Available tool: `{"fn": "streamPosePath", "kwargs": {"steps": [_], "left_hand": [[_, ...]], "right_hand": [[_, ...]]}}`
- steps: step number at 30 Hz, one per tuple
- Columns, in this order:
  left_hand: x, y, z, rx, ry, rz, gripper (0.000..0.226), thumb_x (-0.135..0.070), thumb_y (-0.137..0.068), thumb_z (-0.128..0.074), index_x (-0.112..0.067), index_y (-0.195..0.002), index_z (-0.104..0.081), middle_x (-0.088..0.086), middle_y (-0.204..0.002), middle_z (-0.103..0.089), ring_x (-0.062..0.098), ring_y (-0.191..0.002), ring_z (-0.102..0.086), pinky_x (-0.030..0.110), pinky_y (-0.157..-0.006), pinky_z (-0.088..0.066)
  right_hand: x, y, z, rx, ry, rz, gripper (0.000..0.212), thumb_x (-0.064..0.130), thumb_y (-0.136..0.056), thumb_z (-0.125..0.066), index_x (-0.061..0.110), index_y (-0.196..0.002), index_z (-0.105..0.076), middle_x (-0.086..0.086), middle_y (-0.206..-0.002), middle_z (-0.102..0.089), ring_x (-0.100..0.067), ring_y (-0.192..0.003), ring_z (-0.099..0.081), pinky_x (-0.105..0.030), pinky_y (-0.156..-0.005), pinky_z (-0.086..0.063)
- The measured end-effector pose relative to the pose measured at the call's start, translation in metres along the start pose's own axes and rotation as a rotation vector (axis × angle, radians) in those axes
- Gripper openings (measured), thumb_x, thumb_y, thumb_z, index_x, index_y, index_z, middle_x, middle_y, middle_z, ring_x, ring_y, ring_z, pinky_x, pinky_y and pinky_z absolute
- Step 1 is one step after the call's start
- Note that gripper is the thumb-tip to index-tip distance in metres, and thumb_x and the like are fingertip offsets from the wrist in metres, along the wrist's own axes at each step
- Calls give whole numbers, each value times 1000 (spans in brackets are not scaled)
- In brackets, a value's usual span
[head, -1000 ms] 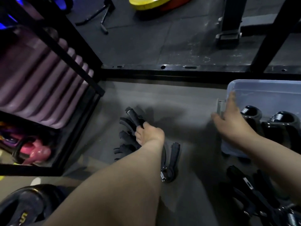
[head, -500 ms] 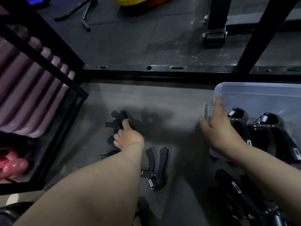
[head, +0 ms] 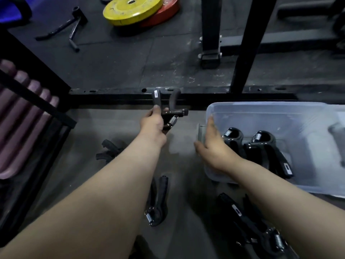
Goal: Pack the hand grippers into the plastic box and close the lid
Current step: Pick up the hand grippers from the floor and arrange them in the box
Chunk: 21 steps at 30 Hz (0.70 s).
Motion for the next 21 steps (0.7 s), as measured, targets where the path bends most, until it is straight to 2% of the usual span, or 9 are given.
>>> {"fn": "streamPosePath", "kwargs": {"steps": [3, 5, 7, 9, 11, 13, 15, 18, 21], "left_hand": [[-4, 19, -14, 95, -5, 21, 18, -23, -96, -61, -13, -112, -61, 7, -81, -69, 18, -63, -68, 35, -53, -59], [-4, 33, -18, 126, -114, 2, 20, -24, -93, -65, -13, -110, -64, 8, -85, -70, 19, -65, -68, 30, -49, -56], [-2, 45, -20, 173, -241, -24, 18, -24, -90, -69, -14, -105, -66, 8, -86, -71, 19, -65, -68, 27, -48, -54], [0, 58, -22, 258, -380, -49, 21, -26, -89, -71, -12, -103, -68, 7, -84, -73, 18, -62, -67, 26, -48, -52], [3, 69, -25, 356, -541, -63, 21, -28, -88, -71, -11, -101, -69, 5, -82, -76, 18, -60, -64, 26, -49, -50], [7, 80, -28, 461, -659, -74, 22, -27, -85, -74, -11, -99, -70, 6, -84, -76, 22, -65, -66, 31, -56, -53], [11, 91, -32, 565, -715, -82, 28, -25, -80, -79, -9, -101, -70, 11, -88, -76, 29, -79, -73, 41, -66, -57], [15, 104, -35, 631, -815, -131, 32, -26, -75, -84, -12, -101, -71, 10, -88, -76, 26, -87, -74, 39, -66, -55], [18, 110, -36, 592, -892, -170, 34, -36, -69, -86, -21, -97, -74, 3, -89, -77, 20, -82, -73, 35, -65, -53]], "right_hand": [[-2, 2, 12, 70, -61, 35, 81, 29, -100, -44, 13, -155, 12, -6, -163, 2, -19, -151, -2, -34, -121, -7], [-7, 4, 25, 50, -170, -13, 63, 33, -102, -41, 17, -156, -12, -2, -158, -26, -17, -146, -24, -36, -120, -19], [-12, 6, 43, -144, -278, -74, 41, 37, -102, -37, 23, -140, -40, 0, -142, -50, -20, -133, -47, -41, -113, -34], [-14, 10, 66, -397, -372, -98, 39, 37, -102, -37, 23, -137, -44, 1, -134, -55, -17, -122, -54, -37, -106, -39], [-8, 16, 90, -502, -370, -6, 40, 28, -102, -40, 21, -141, -41, 4, -137, -52, -10, -125, -49, -26, -105, -36], [3, 21, 108, -422, -182, 154, 49, 16, -97, -48, 23, -145, -39, 5, -145, -45, -7, -133, -41, -24, -109, -33], [12, 25, 116, -214, 91, 248, 56, 14, -91, -55, 27, -144, -41, 7, -145, -45, -7, -134, -40, -26, -112, -32], [15, 30, 112, 74, 298, 218, 39, 34, -96, -54, 33, -135, -50, 12, -128, -61, -8, -118, -56, -34, -104, -45], [11, 39, 112, 169, 332, 206, 29, 43, -97, -50, 38, -125, -54, 16, -113, -64, -8, -105, -60, -35, -94, -49]]}}
Point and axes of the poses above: each hand's wrist, its own y-axis away from the middle knuckle, its own z-axis out of the back of the hand, x = y × z, the point moved 3 cm from there along -y, towards the middle knuckle
